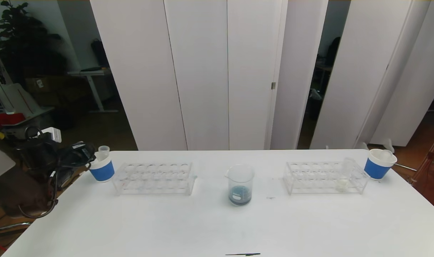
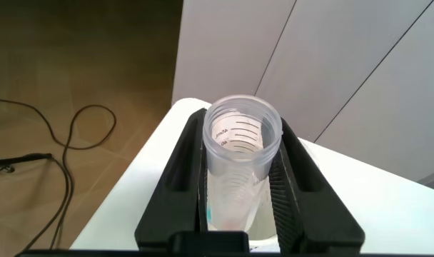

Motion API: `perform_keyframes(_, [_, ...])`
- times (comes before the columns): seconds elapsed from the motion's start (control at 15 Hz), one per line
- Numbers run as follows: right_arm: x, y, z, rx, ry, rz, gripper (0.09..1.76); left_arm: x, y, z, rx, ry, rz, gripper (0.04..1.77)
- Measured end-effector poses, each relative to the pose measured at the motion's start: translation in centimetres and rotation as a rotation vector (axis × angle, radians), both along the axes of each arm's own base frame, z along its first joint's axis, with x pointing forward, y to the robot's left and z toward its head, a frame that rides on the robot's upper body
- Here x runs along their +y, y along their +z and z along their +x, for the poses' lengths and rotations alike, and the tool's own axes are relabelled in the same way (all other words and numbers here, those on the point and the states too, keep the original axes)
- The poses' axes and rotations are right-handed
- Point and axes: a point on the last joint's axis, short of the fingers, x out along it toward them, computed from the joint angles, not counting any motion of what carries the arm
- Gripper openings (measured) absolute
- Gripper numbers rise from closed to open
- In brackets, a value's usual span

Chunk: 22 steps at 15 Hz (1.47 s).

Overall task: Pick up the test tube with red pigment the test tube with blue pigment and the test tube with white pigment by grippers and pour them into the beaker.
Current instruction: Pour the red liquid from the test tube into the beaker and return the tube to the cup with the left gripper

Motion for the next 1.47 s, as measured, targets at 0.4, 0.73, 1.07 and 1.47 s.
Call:
perform_keyframes(0.4, [0.0, 0.0, 0.0, 0.000, 0.000, 0.000, 1.75, -0.4, -0.6, 0.4, 0.012, -0.011, 0.029, 0.73])
perform_keyframes(0.73, [0.0, 0.0, 0.0, 0.000, 0.000, 0.000, 1.75, -0.7, 0.2, 0.4, -0.003, -0.015, 0.052, 1.75])
perform_keyframes(1.07, [0.0, 0.0, 0.0, 0.000, 0.000, 0.000, 1.75, -1.1, 2.7, -0.4, -0.042, -0.015, 0.096, 1.75])
perform_keyframes(1.47, [0.0, 0.0, 0.0, 0.000, 0.000, 0.000, 1.75, -2.3, 7.8, -3.8, -0.072, -0.025, 0.225, 1.75])
